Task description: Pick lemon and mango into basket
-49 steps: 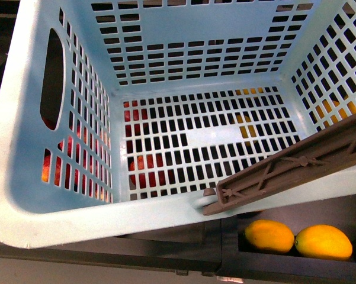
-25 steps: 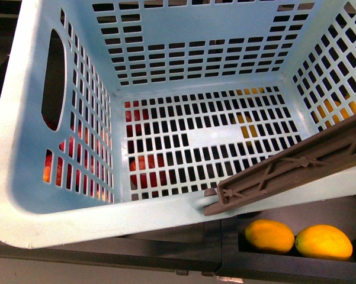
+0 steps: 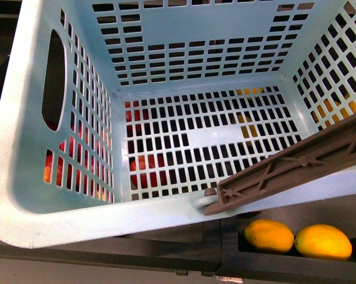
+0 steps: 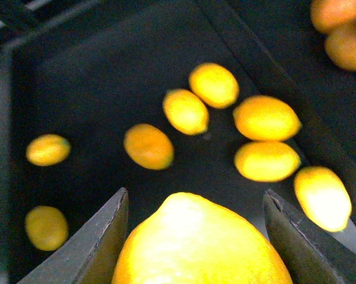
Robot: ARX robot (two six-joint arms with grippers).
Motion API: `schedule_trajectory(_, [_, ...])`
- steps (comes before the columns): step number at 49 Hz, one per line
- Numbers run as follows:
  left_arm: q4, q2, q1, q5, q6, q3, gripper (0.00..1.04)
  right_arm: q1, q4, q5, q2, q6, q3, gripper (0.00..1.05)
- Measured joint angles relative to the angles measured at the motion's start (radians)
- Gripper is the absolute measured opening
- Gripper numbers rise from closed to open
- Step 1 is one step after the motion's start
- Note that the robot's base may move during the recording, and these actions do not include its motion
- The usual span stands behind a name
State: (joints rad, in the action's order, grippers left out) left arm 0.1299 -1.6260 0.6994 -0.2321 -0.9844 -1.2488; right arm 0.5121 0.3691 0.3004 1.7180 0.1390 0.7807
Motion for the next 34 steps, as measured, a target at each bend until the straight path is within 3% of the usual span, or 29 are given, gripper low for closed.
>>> schedule_trajectory(13, [0.0,0.0,0.0,0.001,0.0,0.0,0.05,-0.171,-0.075,0.0,-0.344,0.072,-0.034,0.6])
schedule_trajectory(34, [0.0,0.0,0.0,0.003,0.0,0.0,0.05,-0.51,-0.078,-0.116,-0.426,0.131,-0.093,0.6])
